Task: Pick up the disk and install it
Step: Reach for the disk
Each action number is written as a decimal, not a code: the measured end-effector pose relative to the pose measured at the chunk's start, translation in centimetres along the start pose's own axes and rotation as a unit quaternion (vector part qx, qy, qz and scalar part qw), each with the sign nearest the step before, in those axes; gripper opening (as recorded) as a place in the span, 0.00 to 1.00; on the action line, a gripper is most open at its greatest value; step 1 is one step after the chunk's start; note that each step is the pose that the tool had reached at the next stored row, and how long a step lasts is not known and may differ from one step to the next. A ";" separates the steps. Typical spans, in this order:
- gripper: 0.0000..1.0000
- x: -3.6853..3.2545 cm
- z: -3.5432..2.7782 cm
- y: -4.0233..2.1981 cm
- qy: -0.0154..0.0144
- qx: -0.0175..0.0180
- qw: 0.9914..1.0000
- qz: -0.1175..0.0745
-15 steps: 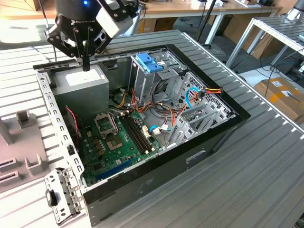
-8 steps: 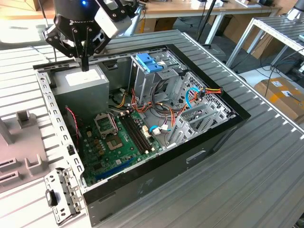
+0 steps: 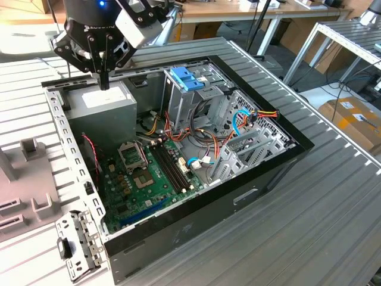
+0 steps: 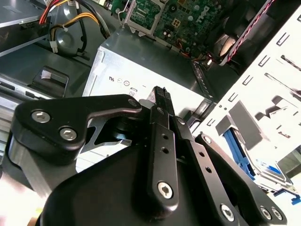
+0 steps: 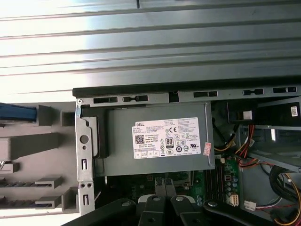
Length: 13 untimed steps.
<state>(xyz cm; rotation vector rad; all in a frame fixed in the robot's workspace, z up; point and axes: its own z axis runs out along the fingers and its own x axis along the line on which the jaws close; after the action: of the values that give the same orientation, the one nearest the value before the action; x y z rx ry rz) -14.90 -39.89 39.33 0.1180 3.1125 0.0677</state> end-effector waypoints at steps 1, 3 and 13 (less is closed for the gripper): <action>0.11 0.04 0.00 0.00 0.000 0.000 1.000 0.000; 0.11 0.15 -0.01 -0.01 0.000 0.000 1.000 0.000; 0.11 0.68 -0.02 -0.05 0.000 0.000 1.000 0.000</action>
<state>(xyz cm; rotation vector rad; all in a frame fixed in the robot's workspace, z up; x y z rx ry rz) -15.58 -39.89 39.33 0.1180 3.1125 0.0676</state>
